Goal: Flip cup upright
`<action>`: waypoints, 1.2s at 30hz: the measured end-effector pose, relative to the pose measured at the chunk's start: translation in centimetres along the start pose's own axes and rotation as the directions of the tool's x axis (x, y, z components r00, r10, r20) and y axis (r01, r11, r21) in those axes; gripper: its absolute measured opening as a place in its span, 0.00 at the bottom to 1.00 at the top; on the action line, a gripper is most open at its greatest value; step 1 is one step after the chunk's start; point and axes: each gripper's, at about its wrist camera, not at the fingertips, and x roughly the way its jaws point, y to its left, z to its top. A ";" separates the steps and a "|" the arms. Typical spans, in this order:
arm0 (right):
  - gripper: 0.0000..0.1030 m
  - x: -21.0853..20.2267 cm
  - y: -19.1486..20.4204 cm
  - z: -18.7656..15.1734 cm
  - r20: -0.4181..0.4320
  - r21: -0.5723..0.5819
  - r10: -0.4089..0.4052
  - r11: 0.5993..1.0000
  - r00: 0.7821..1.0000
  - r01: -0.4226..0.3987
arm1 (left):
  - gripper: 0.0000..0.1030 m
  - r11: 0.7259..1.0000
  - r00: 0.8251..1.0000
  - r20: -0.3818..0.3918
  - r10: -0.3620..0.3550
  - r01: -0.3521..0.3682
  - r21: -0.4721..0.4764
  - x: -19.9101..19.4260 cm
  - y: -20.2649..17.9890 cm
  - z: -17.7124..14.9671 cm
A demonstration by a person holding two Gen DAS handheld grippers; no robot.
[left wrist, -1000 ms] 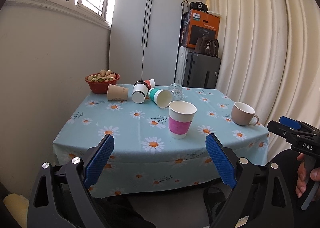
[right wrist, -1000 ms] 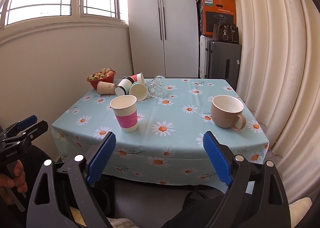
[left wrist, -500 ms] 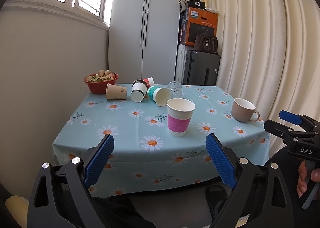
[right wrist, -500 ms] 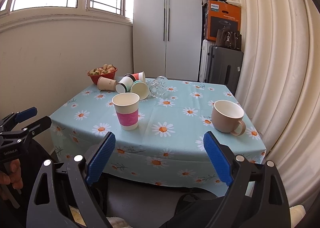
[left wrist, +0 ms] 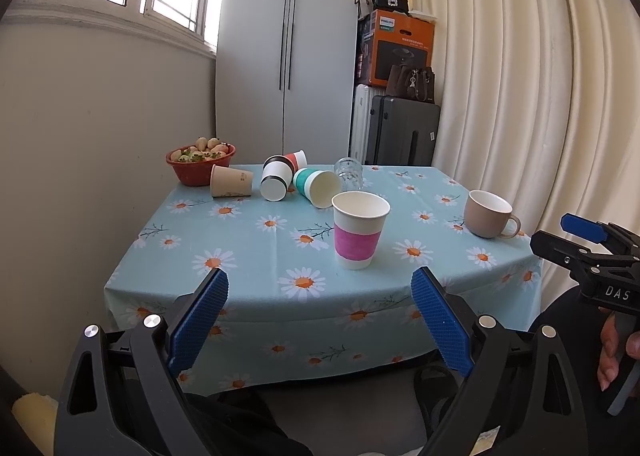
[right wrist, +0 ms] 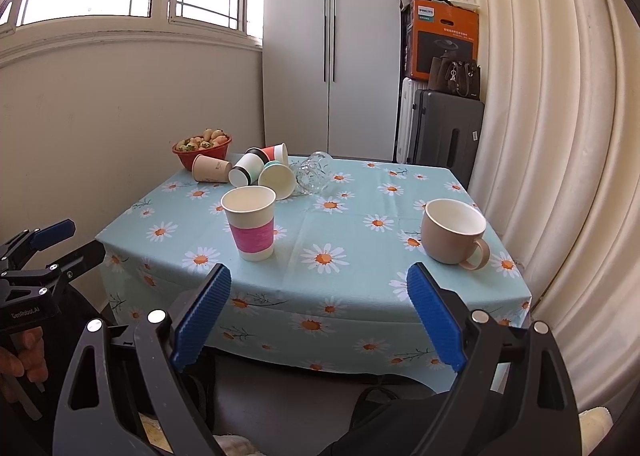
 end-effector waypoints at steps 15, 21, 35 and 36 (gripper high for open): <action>0.86 0.0 -0.1 0.0 0.001 0.003 -0.001 1.000 1.000 0.001 | 0.88 1.000 1.000 0.000 -0.001 0.001 -0.003 0.1 0.0 0.0; 0.86 0.0 -0.1 -0.1 -0.001 0.002 -0.002 1.000 1.000 0.002 | 0.88 1.000 1.000 0.000 -0.006 0.006 -0.003 0.2 0.0 -0.1; 0.86 0.0 -0.1 -0.1 -0.001 0.001 -0.003 1.000 1.000 0.003 | 0.88 1.000 1.000 0.000 -0.007 0.007 -0.002 0.2 0.0 0.0; 0.86 0.0 -0.1 -0.1 -0.001 0.001 -0.002 1.000 1.000 0.002 | 0.88 1.000 1.000 0.000 -0.006 0.006 -0.001 0.2 0.0 0.0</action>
